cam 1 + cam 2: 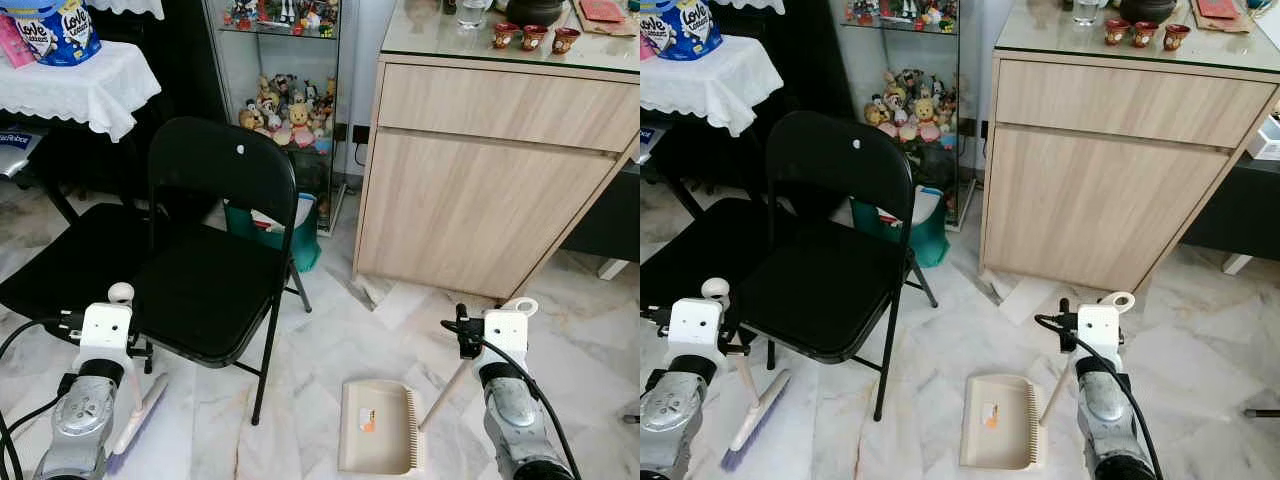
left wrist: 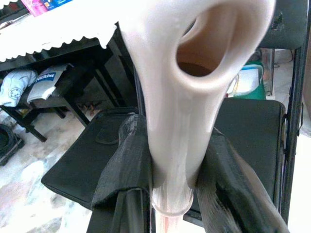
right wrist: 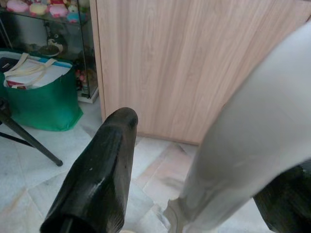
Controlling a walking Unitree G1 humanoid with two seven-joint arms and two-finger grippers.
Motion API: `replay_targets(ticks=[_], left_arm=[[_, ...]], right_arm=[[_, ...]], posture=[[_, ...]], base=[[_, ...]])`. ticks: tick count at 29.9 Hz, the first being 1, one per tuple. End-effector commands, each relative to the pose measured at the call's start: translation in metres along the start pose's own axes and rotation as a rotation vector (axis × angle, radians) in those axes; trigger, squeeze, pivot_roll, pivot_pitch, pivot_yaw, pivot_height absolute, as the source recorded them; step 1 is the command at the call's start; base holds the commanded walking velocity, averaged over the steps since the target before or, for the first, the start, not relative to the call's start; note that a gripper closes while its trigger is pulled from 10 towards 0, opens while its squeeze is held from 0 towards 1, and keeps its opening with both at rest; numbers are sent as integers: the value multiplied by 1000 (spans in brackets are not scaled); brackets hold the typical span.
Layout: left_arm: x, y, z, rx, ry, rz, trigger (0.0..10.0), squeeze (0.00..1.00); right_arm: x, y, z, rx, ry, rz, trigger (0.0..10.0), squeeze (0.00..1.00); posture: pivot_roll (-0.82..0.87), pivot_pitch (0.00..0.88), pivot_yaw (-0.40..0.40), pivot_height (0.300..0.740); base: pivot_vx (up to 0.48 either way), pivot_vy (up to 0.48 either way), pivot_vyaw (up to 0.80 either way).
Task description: Sweep floor
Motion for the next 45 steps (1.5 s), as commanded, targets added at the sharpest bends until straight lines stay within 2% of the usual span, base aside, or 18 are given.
replay_targets(ticks=[1, 24, 33, 34, 35, 36, 37, 38, 39, 40, 45], left_arm=[[2, 2, 5, 4, -25, 9, 10000, 0], [1, 3, 3, 5, -18, 10, 10000, 0], [2, 2, 3, 4, -21, 9, 10000, 0], [2, 2, 4, 4, -21, 11, 10000, 0], [2, 2, 4, 4, -21, 12, 10000, 0], [2, 2, 4, 4, -22, 13, 10000, 0], [2, 2, 4, 4, -22, 13, 10000, 0], [2, 2, 4, 4, -22, 14, 10000, 0], [2, 2, 4, 4, -22, 14, 10000, 0], [1, 2, 3, 4, -21, 15, 10000, 0], [2, 3, 3, 4, -21, 17, 10000, 0]], right_arm=[[-2, -2, 0, -3, -12, -2, 10000, 0], [-9, 0, -5, -28, -18, -85, 10000, 0], [-10, 6, -7, -26, -10, -79, 10000, 0], [-9, 6, -6, -26, -10, -77, 7922, 0], [-9, 6, -6, -26, -10, -77, 7922, 0], [-9, 6, -6, -27, -11, -76, 4706, 0], [-9, 6, -6, -27, -11, -77, 4706, 0], [-8, 5, -6, -29, -10, -77, 1804, 0], [-8, 5, -6, -29, -10, -77, 1804, 0], [-8, 4, -5, -30, -12, -78, 0, 0], [-8, 3, -5, -30, -12, -80, 0, 0]], posture=[[2, 85, 32, 740], [-3, 92, 31, 740], [3, 88, 30, 740], [3, 88, 30, 740], [3, 88, 30, 740], [3, 88, 30, 740], [5, 85, 28, 740], [5, 85, 28, 740], [5, 85, 28, 740], [5, 85, 28, 740], [5, 85, 28, 740]], base=[[0, 0, 0], [0, 0, 0], [0, 0, 0], [0, 0, 0], [0, 0, 0], [0, 0, 0], [0, 0, 0], [0, 0, 0], [0, 0, 0], [0, 0, 0], [0, 0, 0]])
Point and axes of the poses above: a point about 5 cm out from each wrist's last joint towards the gripper, its own x axis pointing out of the wrist towards the gripper, its own z axis along the axis of the wrist's last joint, y = z × x, the point moved 1 cm from there along x, pointing out of the wrist towards the gripper, and after that the axes turned 1 degree about x, right-handed, at the moved point
